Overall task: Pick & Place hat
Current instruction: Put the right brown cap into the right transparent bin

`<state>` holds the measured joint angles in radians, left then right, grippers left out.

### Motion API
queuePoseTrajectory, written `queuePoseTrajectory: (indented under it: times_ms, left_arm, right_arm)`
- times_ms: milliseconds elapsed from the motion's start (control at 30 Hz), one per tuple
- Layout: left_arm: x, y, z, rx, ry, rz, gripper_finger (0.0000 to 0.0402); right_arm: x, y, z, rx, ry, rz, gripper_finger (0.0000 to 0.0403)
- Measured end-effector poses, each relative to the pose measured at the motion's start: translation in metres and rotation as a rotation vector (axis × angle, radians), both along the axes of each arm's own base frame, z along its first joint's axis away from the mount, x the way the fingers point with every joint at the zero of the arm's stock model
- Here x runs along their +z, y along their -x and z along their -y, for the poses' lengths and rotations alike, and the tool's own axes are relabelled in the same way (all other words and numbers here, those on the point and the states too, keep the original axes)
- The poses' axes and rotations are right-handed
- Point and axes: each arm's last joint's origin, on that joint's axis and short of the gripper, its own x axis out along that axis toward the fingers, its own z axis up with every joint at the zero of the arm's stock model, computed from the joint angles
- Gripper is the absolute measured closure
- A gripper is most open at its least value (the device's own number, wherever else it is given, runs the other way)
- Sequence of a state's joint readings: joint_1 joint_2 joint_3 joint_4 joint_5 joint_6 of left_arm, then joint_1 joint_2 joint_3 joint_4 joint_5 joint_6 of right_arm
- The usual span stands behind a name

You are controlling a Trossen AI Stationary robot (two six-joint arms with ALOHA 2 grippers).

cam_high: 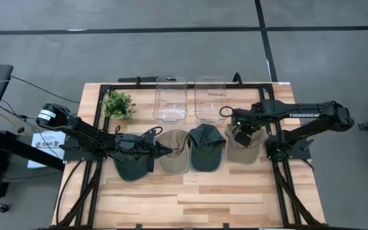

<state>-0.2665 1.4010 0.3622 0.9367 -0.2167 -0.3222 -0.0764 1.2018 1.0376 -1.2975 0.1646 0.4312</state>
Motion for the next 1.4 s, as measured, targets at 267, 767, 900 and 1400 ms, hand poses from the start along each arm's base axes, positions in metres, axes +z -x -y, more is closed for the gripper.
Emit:
queuePoseTrajectory:
  times_ms: [267, 767, 900, 1400]
  left_arm:
    - [0.008, -0.005, 0.001, 0.021, 0.007, 0.029, 0.0394]
    - [0.007, -0.073, 0.024, 0.009, -0.026, -0.002, 0.0394]
    - [0.003, -0.095, 0.034, -0.015, -0.113, 0.000, 0.0394]
    - [0.002, -0.126, 0.048, 0.024, -0.325, 0.022, 0.0394]
  right_arm:
    - [0.032, -0.006, -0.022, 0.026, 0.042, 0.113, 0.0382]
    - [0.085, -0.014, -0.055, 0.072, 0.062, 0.321, 0.0388]
    - [0.096, -0.021, -0.064, 0.101, 0.066, 0.354, 0.0390]
    - [0.113, -0.054, -0.089, 0.166, 0.052, 0.375, 0.0388]
